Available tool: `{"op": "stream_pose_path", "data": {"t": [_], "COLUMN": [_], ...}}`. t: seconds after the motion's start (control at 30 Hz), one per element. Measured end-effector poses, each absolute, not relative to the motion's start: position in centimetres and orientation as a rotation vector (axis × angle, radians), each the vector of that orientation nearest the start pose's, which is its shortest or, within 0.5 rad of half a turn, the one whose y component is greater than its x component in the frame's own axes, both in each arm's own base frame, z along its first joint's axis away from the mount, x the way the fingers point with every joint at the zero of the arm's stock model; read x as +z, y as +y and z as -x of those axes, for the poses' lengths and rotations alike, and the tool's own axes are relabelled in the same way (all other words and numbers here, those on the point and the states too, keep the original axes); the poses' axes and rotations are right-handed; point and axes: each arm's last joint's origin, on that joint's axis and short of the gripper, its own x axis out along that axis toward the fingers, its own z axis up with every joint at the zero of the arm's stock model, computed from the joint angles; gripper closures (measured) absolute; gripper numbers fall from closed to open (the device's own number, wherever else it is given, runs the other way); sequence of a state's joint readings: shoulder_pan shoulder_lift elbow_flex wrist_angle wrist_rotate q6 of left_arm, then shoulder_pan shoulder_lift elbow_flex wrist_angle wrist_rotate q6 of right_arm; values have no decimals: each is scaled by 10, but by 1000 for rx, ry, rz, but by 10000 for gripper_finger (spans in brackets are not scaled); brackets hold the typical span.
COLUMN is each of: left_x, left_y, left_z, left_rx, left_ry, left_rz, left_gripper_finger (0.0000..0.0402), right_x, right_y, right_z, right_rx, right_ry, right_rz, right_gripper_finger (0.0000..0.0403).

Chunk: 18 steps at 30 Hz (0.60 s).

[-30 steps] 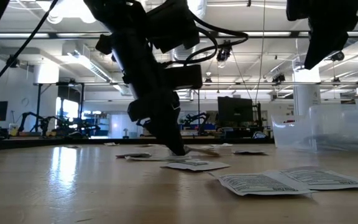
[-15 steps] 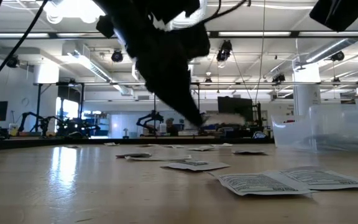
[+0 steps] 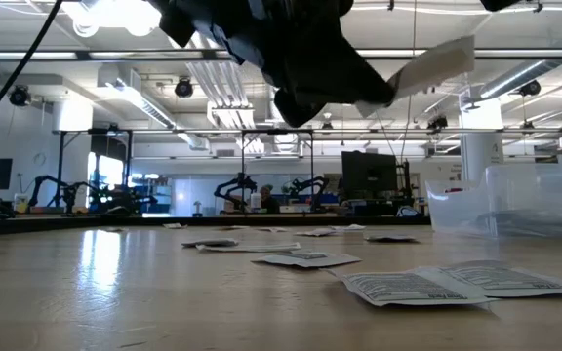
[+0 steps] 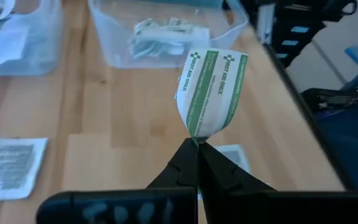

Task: Pick & Place First Aid Supplies
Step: Put the bandage pack into the bottom bin

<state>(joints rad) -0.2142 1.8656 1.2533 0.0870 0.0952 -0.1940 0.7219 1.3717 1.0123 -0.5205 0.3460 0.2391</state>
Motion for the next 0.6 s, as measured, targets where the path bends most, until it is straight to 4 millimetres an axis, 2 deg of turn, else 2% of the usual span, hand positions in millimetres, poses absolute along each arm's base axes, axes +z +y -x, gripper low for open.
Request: {"op": "stream_pose_path", "data": {"t": [0.33,0.6], "left_x": [219,224], "left_y": [-100,-102], "left_z": [-405,-406], "left_rx": [-275,-285], "left_ry": [523,468], "left_rz": [153,151], "left_gripper_finger": [401,400], "right_x": [277,263], "right_y": [192,200], "right_z": [-239,-249], "right_rx": [180,172], "right_ry": [803,904], "right_rz": [457,587], "right_gripper_finger": [281,243]}}
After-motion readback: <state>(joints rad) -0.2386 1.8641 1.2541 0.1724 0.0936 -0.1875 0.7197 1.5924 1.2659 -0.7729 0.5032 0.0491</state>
